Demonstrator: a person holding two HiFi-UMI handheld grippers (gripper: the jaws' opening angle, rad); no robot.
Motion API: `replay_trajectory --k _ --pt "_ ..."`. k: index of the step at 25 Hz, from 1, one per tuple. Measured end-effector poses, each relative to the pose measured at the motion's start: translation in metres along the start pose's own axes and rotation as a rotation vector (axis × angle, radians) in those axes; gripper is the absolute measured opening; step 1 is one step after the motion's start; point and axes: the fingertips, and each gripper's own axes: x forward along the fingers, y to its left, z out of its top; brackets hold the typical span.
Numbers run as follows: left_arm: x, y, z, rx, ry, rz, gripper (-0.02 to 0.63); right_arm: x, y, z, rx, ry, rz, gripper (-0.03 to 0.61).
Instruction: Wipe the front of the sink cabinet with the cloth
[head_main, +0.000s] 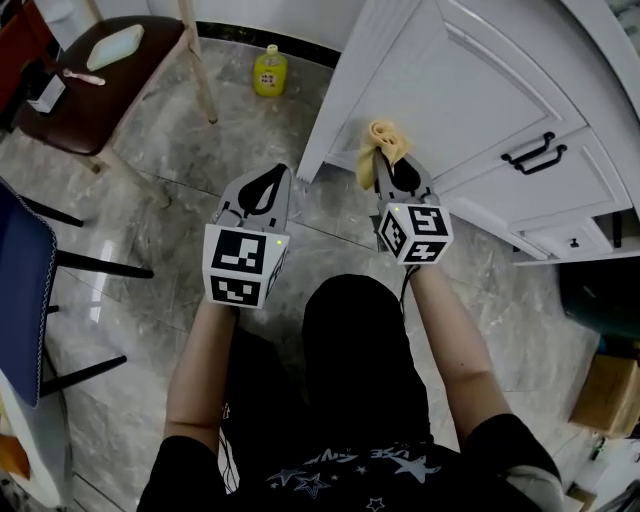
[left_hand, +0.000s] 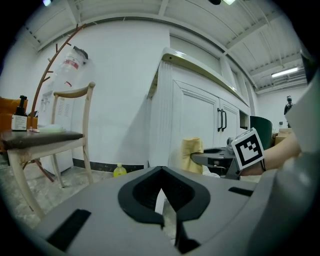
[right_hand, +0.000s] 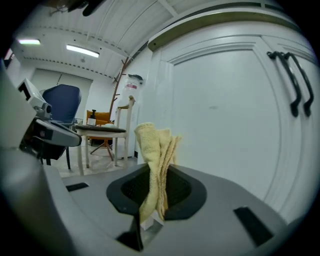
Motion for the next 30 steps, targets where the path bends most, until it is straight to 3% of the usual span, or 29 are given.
replay_trajectory --k 4,12,21,30 --pt "-0.009 0.014 -0.011 -0.015 0.020 0.008 0.015 0.030 0.030 -0.009 -0.023 0.006 0.042 0.064" --pt "-0.018 0.035 -0.026 0.003 0.064 0.009 0.015 0.047 0.026 -0.024 -0.062 0.034 -0.028 0.064" --pt "0.007 0.017 -0.033 0.013 0.100 -0.081 0.015 0.020 -0.014 -0.034 -0.022 0.036 -0.127 0.064" --pt "0.040 -0.031 -0.032 0.057 0.108 -0.156 0.015 -0.043 -0.102 -0.052 0.020 0.032 -0.299 0.064"
